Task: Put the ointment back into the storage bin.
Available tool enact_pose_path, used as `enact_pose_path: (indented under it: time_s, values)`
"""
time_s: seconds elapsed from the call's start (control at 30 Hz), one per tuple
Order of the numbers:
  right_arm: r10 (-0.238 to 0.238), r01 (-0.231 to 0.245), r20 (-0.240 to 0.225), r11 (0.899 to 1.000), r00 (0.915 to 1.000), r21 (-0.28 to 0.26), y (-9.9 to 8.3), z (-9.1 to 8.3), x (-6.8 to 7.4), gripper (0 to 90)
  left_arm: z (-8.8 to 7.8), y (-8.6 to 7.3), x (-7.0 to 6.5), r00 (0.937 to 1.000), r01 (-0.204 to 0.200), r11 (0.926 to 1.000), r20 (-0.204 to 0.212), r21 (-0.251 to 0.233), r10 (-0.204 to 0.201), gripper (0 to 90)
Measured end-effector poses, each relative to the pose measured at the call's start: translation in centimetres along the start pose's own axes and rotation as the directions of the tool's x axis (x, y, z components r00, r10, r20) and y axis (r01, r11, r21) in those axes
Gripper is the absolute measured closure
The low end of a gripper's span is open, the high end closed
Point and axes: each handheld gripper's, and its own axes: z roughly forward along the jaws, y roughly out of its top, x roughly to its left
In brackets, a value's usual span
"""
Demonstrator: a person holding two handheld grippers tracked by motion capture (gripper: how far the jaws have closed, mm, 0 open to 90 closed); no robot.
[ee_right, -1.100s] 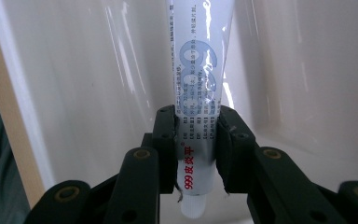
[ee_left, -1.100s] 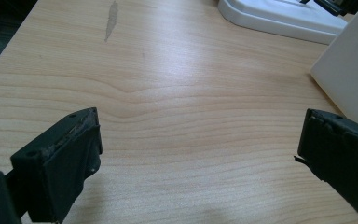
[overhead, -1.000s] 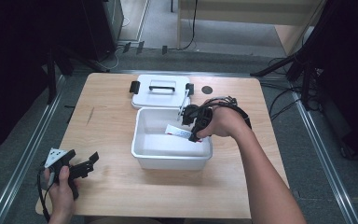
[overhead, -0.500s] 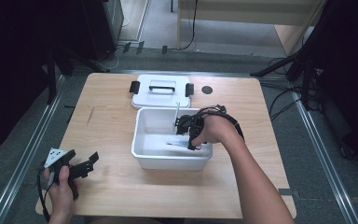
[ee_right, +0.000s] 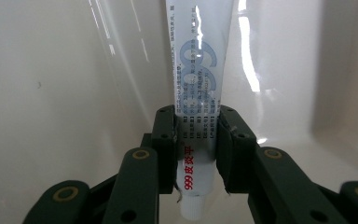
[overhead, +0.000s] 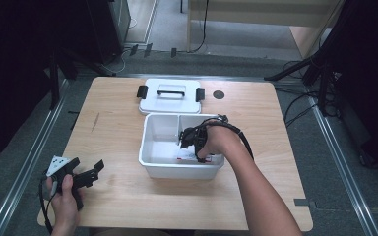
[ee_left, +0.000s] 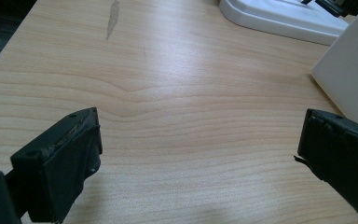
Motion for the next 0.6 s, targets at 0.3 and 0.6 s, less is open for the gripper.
enact_pose_path:
  time_s: [0.3, 0.6]
  values:
    - [-0.011, 0.012, -0.009, 1.0, 0.9999, 0.012, 0.08, 0.24, 0.11, 71.8, 0.0, 0.0, -0.01, 1.0, 0.0, 1.0, -0.001, 0.001, 0.0, 0.0]
    - [-0.015, 0.015, -0.009, 1.0, 0.9998, 0.02, -0.13, 0.22, 0.09, 72.1, 0.01, 0.0, 0.0, 1.0, 0.0, 1.0, -0.001, 0.001, 0.0, 0.0]
